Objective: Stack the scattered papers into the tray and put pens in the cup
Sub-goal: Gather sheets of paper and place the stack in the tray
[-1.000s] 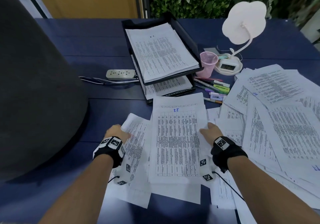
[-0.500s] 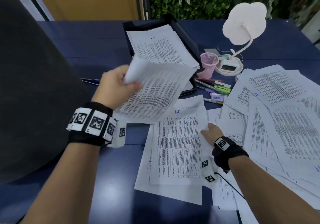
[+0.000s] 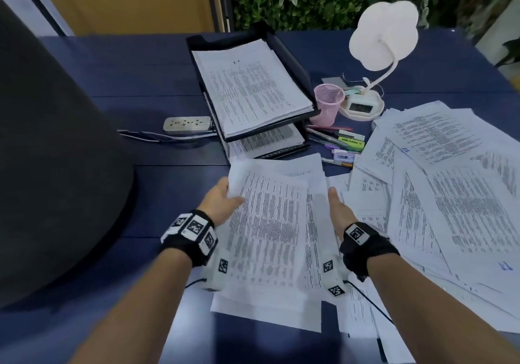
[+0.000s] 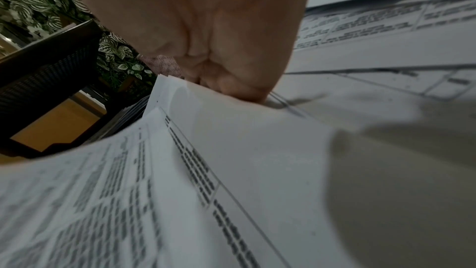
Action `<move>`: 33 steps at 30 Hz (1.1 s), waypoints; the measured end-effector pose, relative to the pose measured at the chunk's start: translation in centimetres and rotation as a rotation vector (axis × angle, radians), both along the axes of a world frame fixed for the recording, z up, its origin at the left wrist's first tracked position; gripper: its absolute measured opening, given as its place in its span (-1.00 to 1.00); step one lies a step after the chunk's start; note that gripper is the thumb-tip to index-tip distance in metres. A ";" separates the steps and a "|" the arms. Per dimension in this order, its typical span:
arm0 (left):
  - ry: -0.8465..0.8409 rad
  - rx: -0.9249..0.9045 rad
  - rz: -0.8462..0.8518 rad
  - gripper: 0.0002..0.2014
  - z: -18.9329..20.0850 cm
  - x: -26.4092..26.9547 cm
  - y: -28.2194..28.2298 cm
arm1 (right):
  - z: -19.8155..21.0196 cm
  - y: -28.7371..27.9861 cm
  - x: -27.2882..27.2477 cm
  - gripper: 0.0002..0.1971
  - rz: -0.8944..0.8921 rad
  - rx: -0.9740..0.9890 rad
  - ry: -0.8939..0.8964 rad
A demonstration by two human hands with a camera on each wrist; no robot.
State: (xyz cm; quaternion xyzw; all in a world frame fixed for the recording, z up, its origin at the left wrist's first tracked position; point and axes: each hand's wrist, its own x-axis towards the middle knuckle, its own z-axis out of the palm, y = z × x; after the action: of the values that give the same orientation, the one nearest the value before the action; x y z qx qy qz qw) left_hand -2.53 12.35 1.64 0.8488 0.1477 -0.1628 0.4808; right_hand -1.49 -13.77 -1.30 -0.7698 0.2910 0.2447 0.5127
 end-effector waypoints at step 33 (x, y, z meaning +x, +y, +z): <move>0.242 0.575 -0.104 -0.78 -5.2 1.4 -3.7 | -1.9 -4.0 1.4 -0.81 0.357 -0.421 0.030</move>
State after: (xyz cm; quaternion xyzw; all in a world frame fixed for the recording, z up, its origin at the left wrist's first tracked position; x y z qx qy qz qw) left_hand -1.11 8.69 -3.52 0.9309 0.2003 -0.2384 0.1910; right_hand -0.05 -17.74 -3.18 -0.8947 0.2028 0.2770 0.2859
